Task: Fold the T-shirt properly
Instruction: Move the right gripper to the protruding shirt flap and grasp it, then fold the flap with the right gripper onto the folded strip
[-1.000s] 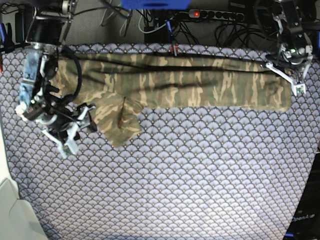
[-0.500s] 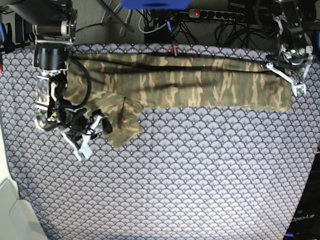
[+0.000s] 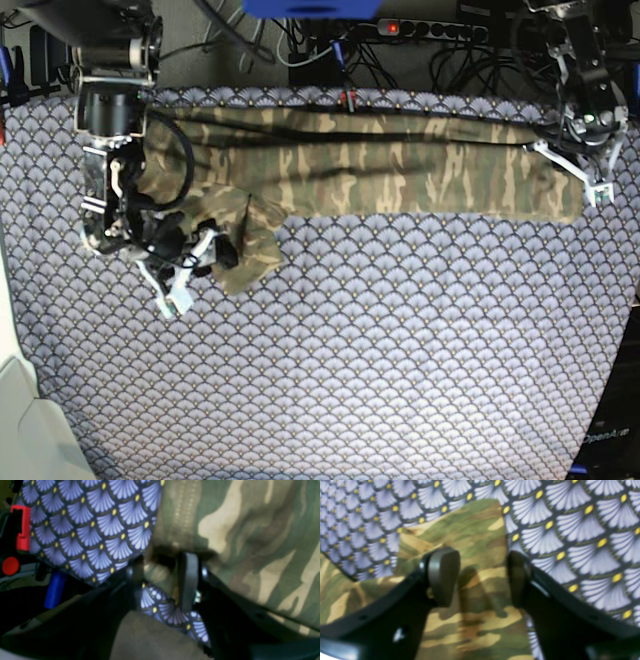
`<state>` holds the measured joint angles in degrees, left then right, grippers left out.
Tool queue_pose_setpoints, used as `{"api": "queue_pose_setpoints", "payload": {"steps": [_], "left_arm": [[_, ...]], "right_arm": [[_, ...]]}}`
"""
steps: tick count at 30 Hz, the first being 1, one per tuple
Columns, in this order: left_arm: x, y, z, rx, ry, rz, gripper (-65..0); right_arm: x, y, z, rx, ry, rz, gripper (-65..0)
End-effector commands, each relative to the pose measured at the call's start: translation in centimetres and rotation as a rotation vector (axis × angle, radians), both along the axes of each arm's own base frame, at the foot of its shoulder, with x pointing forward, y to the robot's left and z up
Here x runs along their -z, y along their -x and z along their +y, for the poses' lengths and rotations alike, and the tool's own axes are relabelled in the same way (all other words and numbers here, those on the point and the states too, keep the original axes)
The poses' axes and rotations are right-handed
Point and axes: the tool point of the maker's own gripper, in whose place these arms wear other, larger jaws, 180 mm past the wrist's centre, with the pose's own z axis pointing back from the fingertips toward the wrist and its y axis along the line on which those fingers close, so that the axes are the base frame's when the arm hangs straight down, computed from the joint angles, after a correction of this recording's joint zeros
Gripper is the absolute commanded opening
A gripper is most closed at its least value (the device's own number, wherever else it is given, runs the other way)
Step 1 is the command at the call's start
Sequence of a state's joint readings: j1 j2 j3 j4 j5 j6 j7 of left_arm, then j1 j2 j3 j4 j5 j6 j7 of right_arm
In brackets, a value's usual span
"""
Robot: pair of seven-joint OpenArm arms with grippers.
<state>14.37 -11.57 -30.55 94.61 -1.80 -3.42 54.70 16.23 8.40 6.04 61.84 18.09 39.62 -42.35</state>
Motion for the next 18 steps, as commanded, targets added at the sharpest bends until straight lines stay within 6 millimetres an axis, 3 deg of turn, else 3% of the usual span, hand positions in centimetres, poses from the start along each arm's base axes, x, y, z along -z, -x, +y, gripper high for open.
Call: {"api": "queue_pose_setpoints", "payload": {"steps": [1, 7, 11, 18], "left_arm": [[-1.4, -1.0, 0.7, 0.004, -0.031, -0.040, -42.0], [-1.3, -0.9, 0.8, 0.003, -0.031, -0.039, -42.0], [-1.2, -0.7, 0.7, 0.006, -0.030, -0.034, -42.0], [-1.2, -0.7, 0.7, 0.007, -0.032, -0.035, -42.0]], "right_arm": [[0.2, 0.2, -0.3, -0.019, 0.030, 0.023, -39.7], [1.1, 1.4, -0.3, -0.019, 0.030, 0.046, -65.0], [-0.3, 1.3, -0.3, -0.028, 0.045, -0.005, -65.0], [-6.8, 1.4, 0.4, -0.065, 0.107, -0.230, -65.0]]}}
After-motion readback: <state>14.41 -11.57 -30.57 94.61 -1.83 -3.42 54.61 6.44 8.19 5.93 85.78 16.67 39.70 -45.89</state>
